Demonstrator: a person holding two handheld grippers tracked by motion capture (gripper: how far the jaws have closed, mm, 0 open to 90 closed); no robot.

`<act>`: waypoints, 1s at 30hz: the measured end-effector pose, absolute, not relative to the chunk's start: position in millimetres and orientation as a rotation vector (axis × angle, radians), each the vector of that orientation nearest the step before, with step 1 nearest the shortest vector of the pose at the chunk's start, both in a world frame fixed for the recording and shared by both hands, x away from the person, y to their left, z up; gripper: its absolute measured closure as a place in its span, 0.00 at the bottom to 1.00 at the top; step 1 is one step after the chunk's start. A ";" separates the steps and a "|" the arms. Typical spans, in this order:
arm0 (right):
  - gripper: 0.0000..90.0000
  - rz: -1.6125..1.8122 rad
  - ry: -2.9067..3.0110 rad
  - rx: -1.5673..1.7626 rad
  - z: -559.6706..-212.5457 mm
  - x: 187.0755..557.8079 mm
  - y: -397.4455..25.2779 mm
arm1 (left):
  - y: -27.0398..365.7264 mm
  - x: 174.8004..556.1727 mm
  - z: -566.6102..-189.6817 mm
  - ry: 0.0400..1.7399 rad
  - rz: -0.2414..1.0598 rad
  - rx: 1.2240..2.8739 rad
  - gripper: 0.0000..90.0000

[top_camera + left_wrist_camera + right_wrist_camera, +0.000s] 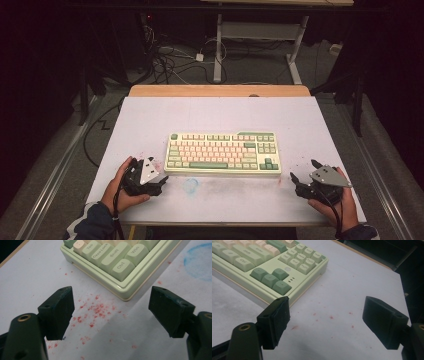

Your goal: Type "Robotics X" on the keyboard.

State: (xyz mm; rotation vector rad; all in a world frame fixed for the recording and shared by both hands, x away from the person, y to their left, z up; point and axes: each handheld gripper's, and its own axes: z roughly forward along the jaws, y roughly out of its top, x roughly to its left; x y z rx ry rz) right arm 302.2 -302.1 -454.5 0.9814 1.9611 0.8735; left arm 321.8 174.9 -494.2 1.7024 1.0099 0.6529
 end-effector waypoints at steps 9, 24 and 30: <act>0.25 0.860 1.963 0.971 -453.8 299.5 -300.2 | 176.0 319.2 -494.3 1.006 0.652 1.700 0.22; 0.27 0.933 1.970 0.960 -446.4 302.6 -301.7 | 180.0 324.6 -487.5 1.021 0.646 1.679 0.23; 0.32 0.952 1.995 0.946 -442.8 310.8 -293.6 | 177.1 331.9 -482.4 1.026 0.634 1.659 0.23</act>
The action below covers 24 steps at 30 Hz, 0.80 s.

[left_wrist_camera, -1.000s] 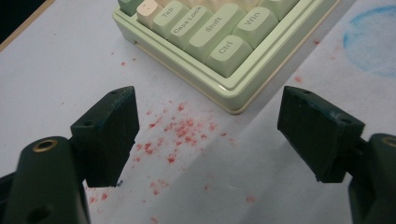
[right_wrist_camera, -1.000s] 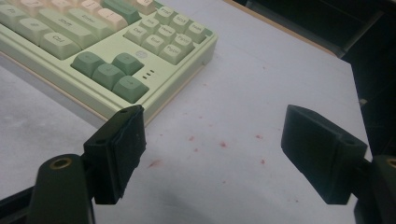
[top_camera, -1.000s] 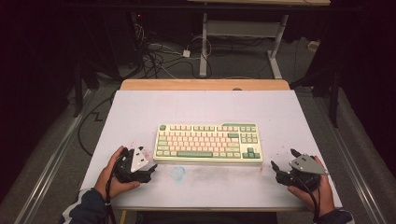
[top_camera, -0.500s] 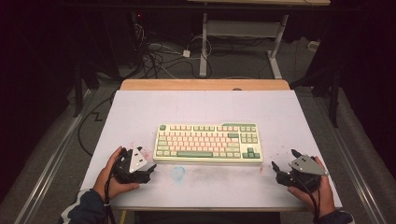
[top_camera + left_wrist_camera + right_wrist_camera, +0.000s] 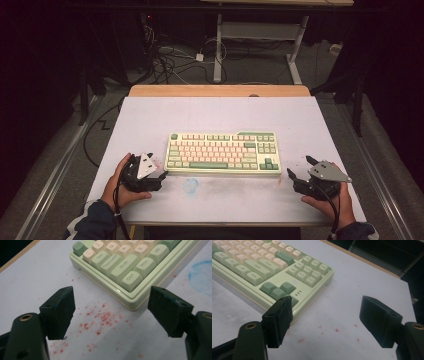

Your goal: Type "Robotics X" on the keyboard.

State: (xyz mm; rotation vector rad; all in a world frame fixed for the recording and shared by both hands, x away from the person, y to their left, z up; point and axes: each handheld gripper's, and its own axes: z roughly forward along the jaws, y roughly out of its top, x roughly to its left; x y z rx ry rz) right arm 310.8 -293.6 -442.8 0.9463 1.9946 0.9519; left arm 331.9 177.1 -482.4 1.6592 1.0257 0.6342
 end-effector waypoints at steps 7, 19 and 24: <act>0.43 1.007 2.027 0.922 -435.4 317.7 -282.8 | 171.1 341.2 -477.4 1.029 0.626 1.620 0.24; 0.90 1.040 2.153 0.850 -428.0 337.3 -257.4 | 157.2 355.5 -463.9 1.011 0.600 1.602 0.24; 1.00 1.052 2.237 0.807 -428.4 349.1 -238.8 | 149.3 360.7 -457.8 1.010 0.576 1.594 0.25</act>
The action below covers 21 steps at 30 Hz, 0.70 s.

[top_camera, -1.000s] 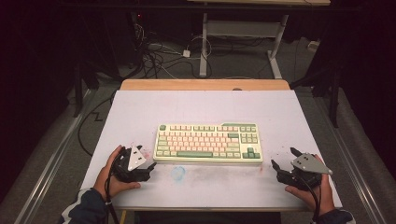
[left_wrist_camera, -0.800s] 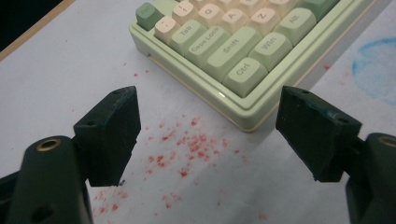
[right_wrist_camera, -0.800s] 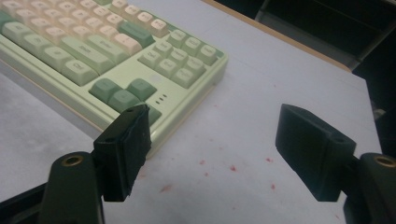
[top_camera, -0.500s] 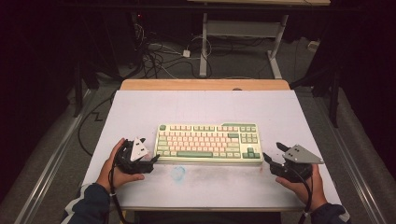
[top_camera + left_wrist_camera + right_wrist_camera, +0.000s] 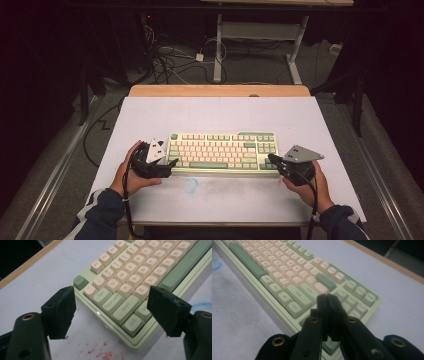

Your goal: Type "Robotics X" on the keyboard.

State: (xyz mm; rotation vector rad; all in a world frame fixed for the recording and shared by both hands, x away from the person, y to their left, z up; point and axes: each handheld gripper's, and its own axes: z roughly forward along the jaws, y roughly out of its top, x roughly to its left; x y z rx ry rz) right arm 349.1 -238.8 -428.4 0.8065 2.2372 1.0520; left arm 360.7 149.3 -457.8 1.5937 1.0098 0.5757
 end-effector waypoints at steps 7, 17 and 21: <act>1.00 1.024 2.320 0.742 -432.7 361.2 -208.3 | 142.0 367.7 -451.1 1.015 0.531 1.570 0.24; 1.00 0.953 2.391 0.726 -444.7 375.2 -188.3 | 135.8 370.5 -451.1 1.007 0.524 1.590 0.27; 1.00 0.930 2.394 0.742 -449.3 378.2 -188.0 | 134.6 371.0 -451.5 1.010 0.528 1.600 0.33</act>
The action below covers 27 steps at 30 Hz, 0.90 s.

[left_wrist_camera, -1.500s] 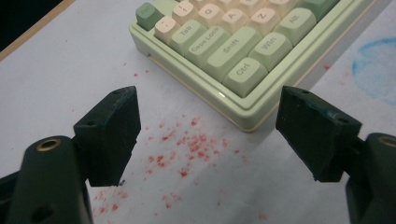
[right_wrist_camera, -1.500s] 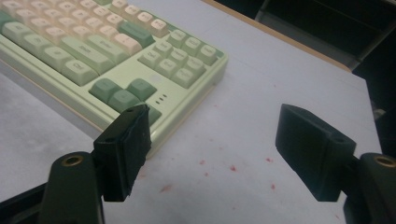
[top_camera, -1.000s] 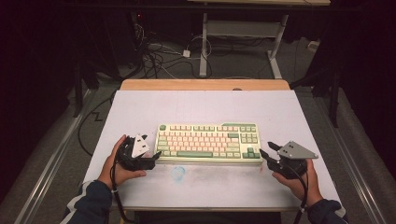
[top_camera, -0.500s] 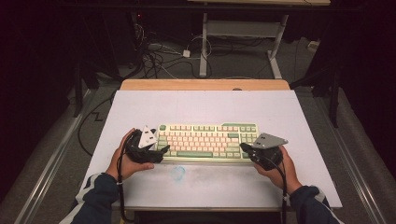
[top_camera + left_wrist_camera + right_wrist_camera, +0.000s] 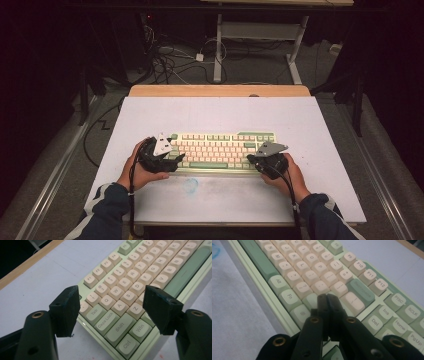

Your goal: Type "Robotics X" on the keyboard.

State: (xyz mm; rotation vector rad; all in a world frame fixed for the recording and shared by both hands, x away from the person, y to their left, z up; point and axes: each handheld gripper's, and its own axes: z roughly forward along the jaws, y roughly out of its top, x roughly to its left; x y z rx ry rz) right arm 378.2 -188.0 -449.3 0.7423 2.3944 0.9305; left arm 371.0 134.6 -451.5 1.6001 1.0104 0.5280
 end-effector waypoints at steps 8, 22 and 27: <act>1.00 0.928 2.399 0.749 -453.2 379.5 -188.5 | 133.5 372.0 -450.6 1.016 0.478 1.640 0.65; 1.00 0.941 2.382 0.754 -455.2 377.8 -189.2 | 103.9 388.2 -444.6 1.017 0.426 1.738 0.97; 1.00 0.940 2.382 0.753 -455.3 377.7 -189.1 | 90.1 393.3 -444.9 1.005 0.408 1.756 0.96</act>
